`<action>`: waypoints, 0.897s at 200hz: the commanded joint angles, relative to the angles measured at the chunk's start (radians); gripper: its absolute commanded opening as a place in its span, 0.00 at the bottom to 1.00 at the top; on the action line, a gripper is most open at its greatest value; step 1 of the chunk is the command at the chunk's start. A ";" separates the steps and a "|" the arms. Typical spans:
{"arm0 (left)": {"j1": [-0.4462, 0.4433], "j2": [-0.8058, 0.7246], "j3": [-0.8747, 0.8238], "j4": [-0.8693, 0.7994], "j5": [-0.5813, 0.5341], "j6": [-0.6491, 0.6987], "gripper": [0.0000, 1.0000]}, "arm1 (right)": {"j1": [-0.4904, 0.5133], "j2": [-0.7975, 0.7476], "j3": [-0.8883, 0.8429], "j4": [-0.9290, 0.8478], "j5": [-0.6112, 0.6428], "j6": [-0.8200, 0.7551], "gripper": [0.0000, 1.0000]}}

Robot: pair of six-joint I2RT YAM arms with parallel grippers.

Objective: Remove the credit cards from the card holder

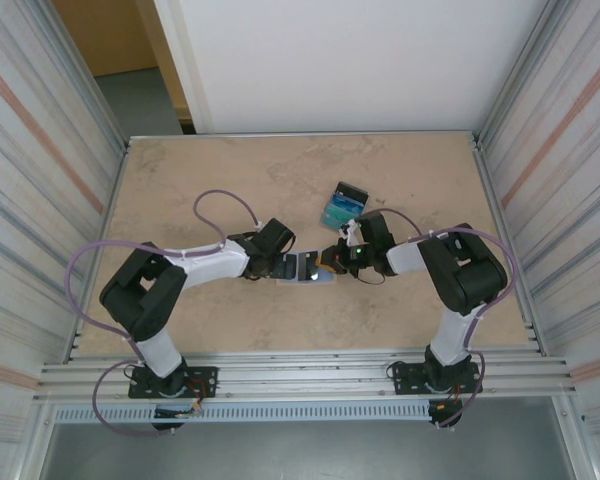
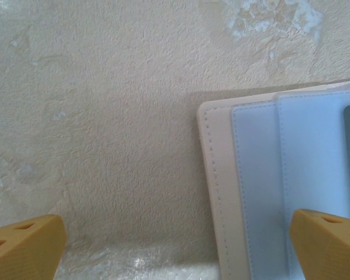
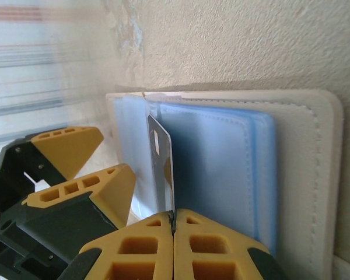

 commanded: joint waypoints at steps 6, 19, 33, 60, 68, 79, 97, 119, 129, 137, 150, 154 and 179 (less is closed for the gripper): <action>-0.009 -0.049 0.039 -0.023 -0.012 0.020 0.99 | 0.022 -0.034 0.046 -0.155 0.068 -0.082 0.08; -0.017 -0.049 0.054 -0.023 -0.013 0.026 0.99 | 0.030 -0.036 0.057 -0.175 0.078 -0.087 0.08; -0.027 -0.043 0.067 -0.017 -0.013 0.034 0.99 | 0.036 -0.040 0.066 -0.184 0.084 -0.087 0.08; -0.043 -0.009 0.088 -0.008 -0.011 0.043 0.99 | 0.041 -0.048 0.079 -0.207 0.096 -0.091 0.08; -0.046 0.006 0.092 -0.006 -0.011 0.044 0.99 | 0.041 -0.052 0.083 -0.213 0.099 -0.093 0.08; -0.048 0.025 0.098 -0.003 -0.007 0.044 0.99 | 0.041 -0.055 0.078 -0.218 0.101 -0.095 0.09; -0.049 0.055 0.103 -0.003 -0.005 0.042 0.99 | 0.041 -0.059 0.076 -0.223 0.104 -0.096 0.11; -0.049 0.081 0.103 -0.001 -0.003 0.041 0.99 | 0.042 -0.059 0.073 -0.223 0.105 -0.095 0.12; -0.049 0.090 0.101 -0.002 0.000 0.040 0.99 | 0.042 -0.059 0.072 -0.223 0.105 -0.094 0.12; -0.049 0.096 0.101 -0.003 0.003 0.040 0.99 | 0.042 -0.060 0.072 -0.221 0.104 -0.093 0.12; -0.049 0.105 0.097 -0.003 0.007 0.041 0.99 | 0.041 -0.062 0.074 -0.220 0.105 -0.092 0.13; -0.049 0.107 0.097 -0.004 0.006 0.041 0.99 | 0.042 -0.063 0.076 -0.220 0.104 -0.091 0.13; -0.049 0.113 0.097 -0.010 0.007 0.044 0.99 | 0.047 -0.066 0.078 -0.215 0.100 -0.085 0.18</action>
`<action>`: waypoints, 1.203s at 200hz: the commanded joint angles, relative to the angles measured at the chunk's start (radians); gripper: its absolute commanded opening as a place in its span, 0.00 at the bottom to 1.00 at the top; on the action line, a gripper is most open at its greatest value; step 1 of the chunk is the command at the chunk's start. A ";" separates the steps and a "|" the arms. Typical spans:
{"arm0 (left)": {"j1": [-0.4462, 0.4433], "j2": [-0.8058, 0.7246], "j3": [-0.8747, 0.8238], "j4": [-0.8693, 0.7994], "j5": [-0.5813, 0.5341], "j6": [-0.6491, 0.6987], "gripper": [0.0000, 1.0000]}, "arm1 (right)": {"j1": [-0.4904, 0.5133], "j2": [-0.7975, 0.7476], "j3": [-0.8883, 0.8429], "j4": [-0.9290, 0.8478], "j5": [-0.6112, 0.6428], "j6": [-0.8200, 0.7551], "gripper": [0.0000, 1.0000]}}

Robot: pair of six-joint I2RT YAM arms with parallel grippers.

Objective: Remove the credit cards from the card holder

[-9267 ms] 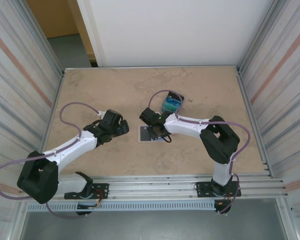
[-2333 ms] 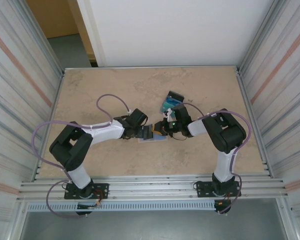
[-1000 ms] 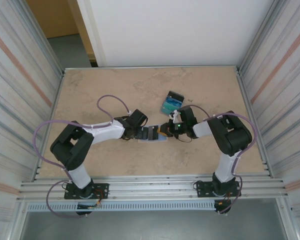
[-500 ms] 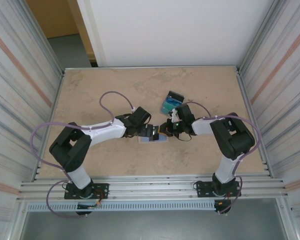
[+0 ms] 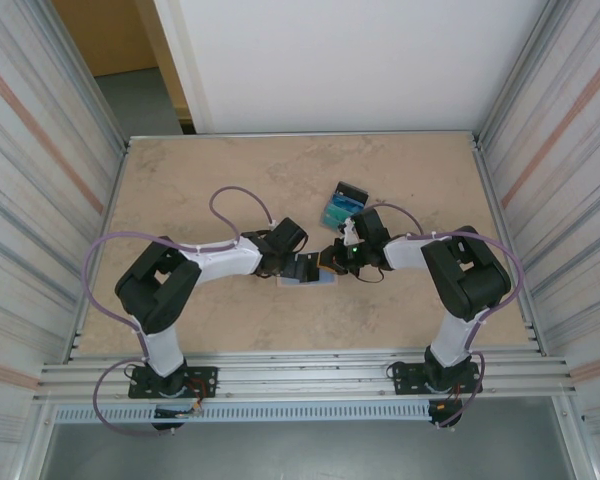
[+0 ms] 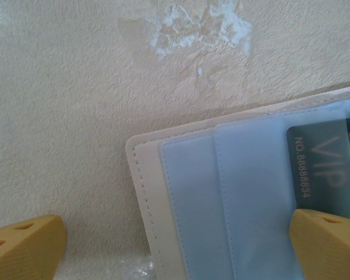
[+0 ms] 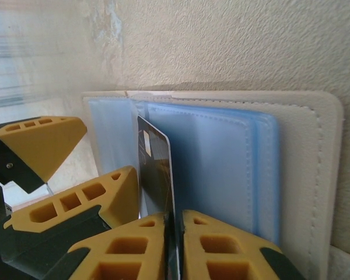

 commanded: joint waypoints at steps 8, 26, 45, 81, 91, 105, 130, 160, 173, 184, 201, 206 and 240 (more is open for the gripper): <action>-0.003 0.022 0.008 -0.015 0.006 0.017 0.99 | 0.015 -0.038 0.015 -0.015 0.010 -0.002 0.19; -0.003 0.021 0.002 -0.021 0.003 0.014 0.99 | 0.022 -0.029 0.011 0.031 -0.013 0.023 0.20; -0.003 0.018 -0.005 -0.025 0.001 0.007 0.99 | 0.033 -0.014 0.016 0.061 -0.020 0.041 0.21; -0.003 0.011 -0.007 -0.025 0.001 0.007 0.99 | 0.053 0.018 0.041 0.059 -0.012 0.041 0.20; -0.003 0.007 -0.008 -0.027 0.000 0.007 0.99 | 0.055 0.024 0.045 0.053 -0.009 0.040 0.16; -0.003 0.003 -0.009 -0.032 -0.007 0.006 0.99 | 0.057 0.022 0.045 0.040 0.002 0.032 0.12; -0.003 -0.012 -0.014 -0.047 -0.028 0.006 0.99 | 0.054 -0.016 0.063 -0.067 0.066 -0.022 0.08; -0.002 -0.035 -0.014 -0.069 -0.066 0.014 0.99 | 0.060 -0.077 0.106 -0.265 0.183 -0.119 0.08; -0.002 -0.045 -0.014 -0.074 -0.079 0.019 0.99 | 0.063 -0.103 0.114 -0.314 0.212 -0.140 0.08; -0.002 -0.056 -0.014 -0.077 -0.089 0.025 0.99 | 0.063 -0.125 0.116 -0.336 0.225 -0.150 0.08; 0.001 -0.067 -0.007 -0.083 -0.105 0.039 0.99 | 0.063 -0.158 0.120 -0.368 0.249 -0.163 0.08; 0.001 -0.068 -0.004 -0.088 -0.113 0.043 0.99 | 0.063 -0.169 0.124 -0.380 0.255 -0.168 0.08; 0.013 -0.086 0.022 -0.125 -0.164 0.073 0.99 | 0.064 -0.242 0.159 -0.478 0.320 -0.229 0.07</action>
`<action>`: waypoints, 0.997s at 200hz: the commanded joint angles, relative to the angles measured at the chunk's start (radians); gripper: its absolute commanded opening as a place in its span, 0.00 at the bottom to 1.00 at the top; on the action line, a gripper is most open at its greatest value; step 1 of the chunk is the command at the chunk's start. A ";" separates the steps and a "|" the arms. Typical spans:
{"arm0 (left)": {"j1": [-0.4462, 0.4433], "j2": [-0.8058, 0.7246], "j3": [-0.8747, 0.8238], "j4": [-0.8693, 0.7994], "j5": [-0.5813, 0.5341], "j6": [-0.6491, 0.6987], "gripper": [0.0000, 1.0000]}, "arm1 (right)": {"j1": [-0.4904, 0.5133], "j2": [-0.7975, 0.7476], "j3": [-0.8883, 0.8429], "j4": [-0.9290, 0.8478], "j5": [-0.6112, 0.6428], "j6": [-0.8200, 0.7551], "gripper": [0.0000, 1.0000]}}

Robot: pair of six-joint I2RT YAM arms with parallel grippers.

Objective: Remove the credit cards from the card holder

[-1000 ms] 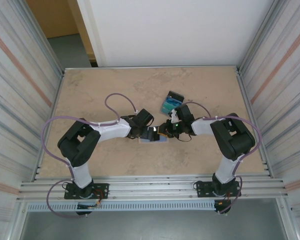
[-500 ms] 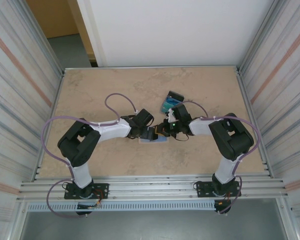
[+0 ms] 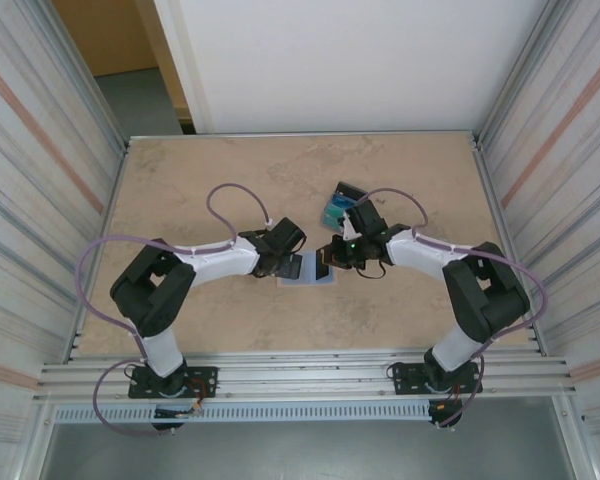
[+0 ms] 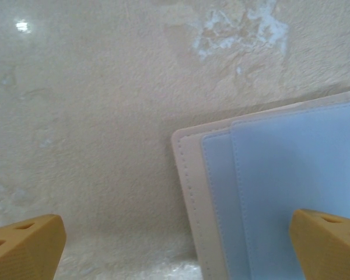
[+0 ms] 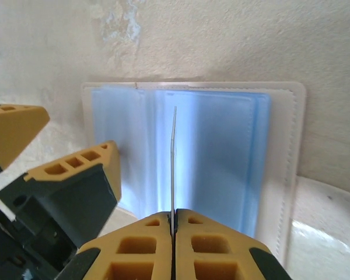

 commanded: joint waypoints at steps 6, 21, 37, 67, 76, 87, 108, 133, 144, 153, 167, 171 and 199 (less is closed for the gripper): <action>0.014 -0.060 0.024 -0.058 -0.075 0.045 0.99 | 0.003 -0.084 0.063 -0.147 0.098 -0.095 0.07; 0.020 -0.085 0.024 -0.057 -0.082 0.054 0.99 | 0.003 -0.111 0.100 -0.213 0.151 -0.149 0.07; 0.019 -0.112 0.019 -0.050 -0.078 0.055 0.99 | 0.000 -0.130 0.150 -0.286 0.215 -0.215 0.07; 0.010 -0.140 0.003 -0.022 -0.050 0.049 0.99 | -0.032 -0.137 0.243 -0.369 0.308 -0.342 0.06; 0.008 -0.140 0.000 -0.017 -0.043 0.046 0.99 | -0.053 -0.137 0.269 -0.373 0.318 -0.381 0.06; 0.006 -0.134 -0.002 -0.009 -0.037 0.042 0.99 | -0.083 -0.136 0.299 -0.375 0.309 -0.421 0.06; -0.005 -0.115 -0.006 -0.003 -0.029 0.034 0.99 | -0.140 -0.122 0.358 -0.377 0.292 -0.514 0.05; -0.010 -0.096 -0.015 0.001 -0.029 0.018 0.99 | -0.187 -0.085 0.421 -0.376 0.281 -0.642 0.05; -0.010 -0.093 -0.022 0.004 -0.032 0.012 0.99 | -0.204 -0.061 0.452 -0.380 0.284 -0.692 0.05; -0.010 -0.088 -0.028 0.007 -0.033 0.011 0.99 | -0.217 -0.041 0.475 -0.376 0.281 -0.726 0.05; -0.009 -0.077 -0.029 0.003 -0.041 0.010 0.99 | -0.237 -0.006 0.515 -0.380 0.263 -0.769 0.05; -0.009 -0.075 -0.030 0.000 -0.044 0.009 0.99 | -0.241 0.003 0.525 -0.382 0.259 -0.781 0.05; -0.003 -0.048 -0.030 -0.005 -0.052 0.003 0.99 | -0.247 0.074 0.592 -0.394 0.282 -0.858 0.05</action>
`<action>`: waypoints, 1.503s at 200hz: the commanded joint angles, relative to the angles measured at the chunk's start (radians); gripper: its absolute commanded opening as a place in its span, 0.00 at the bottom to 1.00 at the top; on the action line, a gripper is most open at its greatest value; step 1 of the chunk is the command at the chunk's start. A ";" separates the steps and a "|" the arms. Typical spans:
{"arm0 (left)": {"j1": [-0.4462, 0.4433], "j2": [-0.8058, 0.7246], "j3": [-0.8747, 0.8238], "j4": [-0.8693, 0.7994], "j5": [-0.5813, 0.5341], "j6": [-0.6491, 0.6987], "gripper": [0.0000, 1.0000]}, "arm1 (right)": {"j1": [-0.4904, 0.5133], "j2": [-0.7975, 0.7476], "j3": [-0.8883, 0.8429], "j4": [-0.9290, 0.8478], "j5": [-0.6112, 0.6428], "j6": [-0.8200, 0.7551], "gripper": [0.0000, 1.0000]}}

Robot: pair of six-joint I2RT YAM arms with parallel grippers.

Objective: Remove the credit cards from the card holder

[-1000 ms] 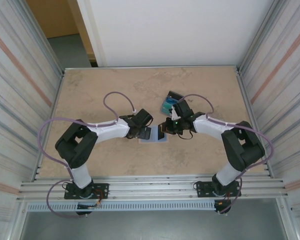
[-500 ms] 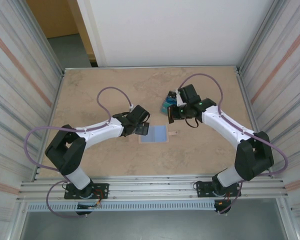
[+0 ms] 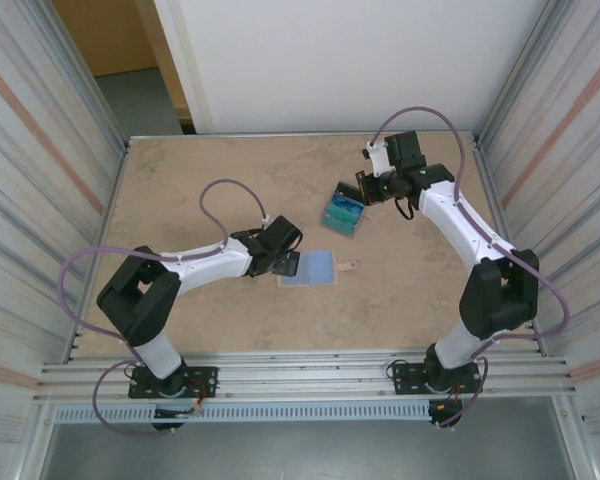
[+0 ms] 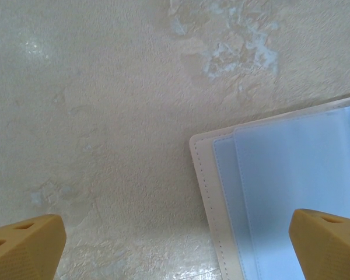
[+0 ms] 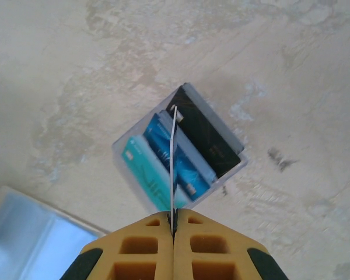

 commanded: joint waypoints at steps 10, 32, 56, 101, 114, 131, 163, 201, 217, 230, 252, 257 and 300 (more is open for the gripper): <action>0.006 0.037 -0.010 -0.002 -0.022 -0.022 0.99 | -0.007 0.083 0.084 -0.034 0.023 -0.149 0.05; 0.011 0.054 -0.009 -0.002 -0.023 -0.021 0.99 | -0.008 0.138 0.136 -0.049 0.034 -0.199 0.04; 0.015 0.067 -0.011 -0.005 -0.022 -0.022 0.99 | -0.009 0.183 0.177 -0.063 0.012 -0.253 0.04; 0.031 0.068 -0.024 -0.008 -0.021 -0.026 0.99 | -0.009 0.263 0.251 -0.126 0.000 -0.337 0.04; 0.037 0.068 -0.028 -0.013 -0.024 -0.028 0.99 | -0.008 0.286 0.269 -0.141 -0.007 -0.355 0.04; 0.040 0.066 -0.032 -0.019 -0.028 -0.030 0.99 | -0.006 0.312 0.290 -0.157 -0.003 -0.375 0.03; 0.042 0.051 -0.042 -0.031 -0.034 -0.032 0.99 | -0.006 0.351 0.317 -0.165 0.012 -0.411 0.03; 0.047 0.037 -0.048 -0.042 -0.042 -0.033 0.99 | -0.006 0.402 0.366 -0.186 0.025 -0.437 0.03; 0.050 0.036 -0.053 -0.045 -0.042 -0.034 0.99 | -0.006 0.419 0.385 -0.195 0.026 -0.444 0.03; 0.051 0.035 -0.054 -0.045 -0.042 -0.036 0.99 | -0.005 0.426 0.393 -0.200 0.031 -0.448 0.03; 0.053 0.032 -0.056 -0.044 -0.043 -0.034 0.99 | -0.004 0.437 0.401 -0.203 0.036 -0.460 0.03; 0.054 0.032 -0.056 -0.045 -0.042 -0.034 0.99 | -0.004 0.440 0.404 -0.204 0.037 -0.463 0.03; 0.055 0.028 -0.056 -0.045 -0.042 -0.030 0.99 | -0.002 0.476 0.430 -0.234 0.041 -0.486 0.04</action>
